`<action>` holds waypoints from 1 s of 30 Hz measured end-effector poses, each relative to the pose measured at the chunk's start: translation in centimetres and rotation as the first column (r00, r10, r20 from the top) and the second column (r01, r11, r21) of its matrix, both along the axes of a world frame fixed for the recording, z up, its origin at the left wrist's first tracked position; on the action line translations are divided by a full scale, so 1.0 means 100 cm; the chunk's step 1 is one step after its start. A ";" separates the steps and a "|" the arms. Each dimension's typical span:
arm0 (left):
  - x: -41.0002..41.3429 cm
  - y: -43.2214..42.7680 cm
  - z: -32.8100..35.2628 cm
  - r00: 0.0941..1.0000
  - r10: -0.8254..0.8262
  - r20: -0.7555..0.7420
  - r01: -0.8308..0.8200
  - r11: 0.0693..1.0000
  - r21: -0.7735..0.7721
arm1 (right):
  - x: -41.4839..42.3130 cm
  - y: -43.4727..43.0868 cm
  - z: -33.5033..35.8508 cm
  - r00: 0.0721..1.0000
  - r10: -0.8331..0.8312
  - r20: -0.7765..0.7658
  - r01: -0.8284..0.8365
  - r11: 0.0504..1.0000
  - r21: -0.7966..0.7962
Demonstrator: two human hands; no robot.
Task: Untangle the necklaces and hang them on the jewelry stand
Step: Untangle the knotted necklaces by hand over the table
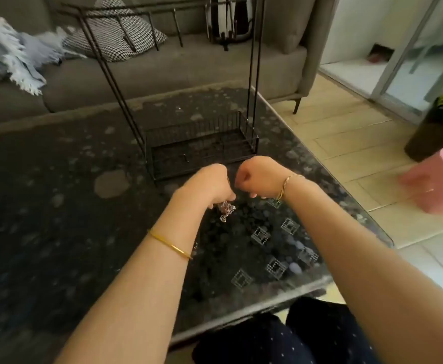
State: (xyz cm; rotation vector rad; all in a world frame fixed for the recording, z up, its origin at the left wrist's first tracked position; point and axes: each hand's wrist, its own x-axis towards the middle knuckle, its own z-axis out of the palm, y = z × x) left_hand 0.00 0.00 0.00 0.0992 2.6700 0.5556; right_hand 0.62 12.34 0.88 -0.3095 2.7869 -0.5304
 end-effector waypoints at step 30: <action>0.040 0.006 0.008 0.857 0.351 0.377 -0.508 0.451 0.734 | 0.062 0.010 -0.025 0.905 -0.211 0.369 0.414 0.630 -0.656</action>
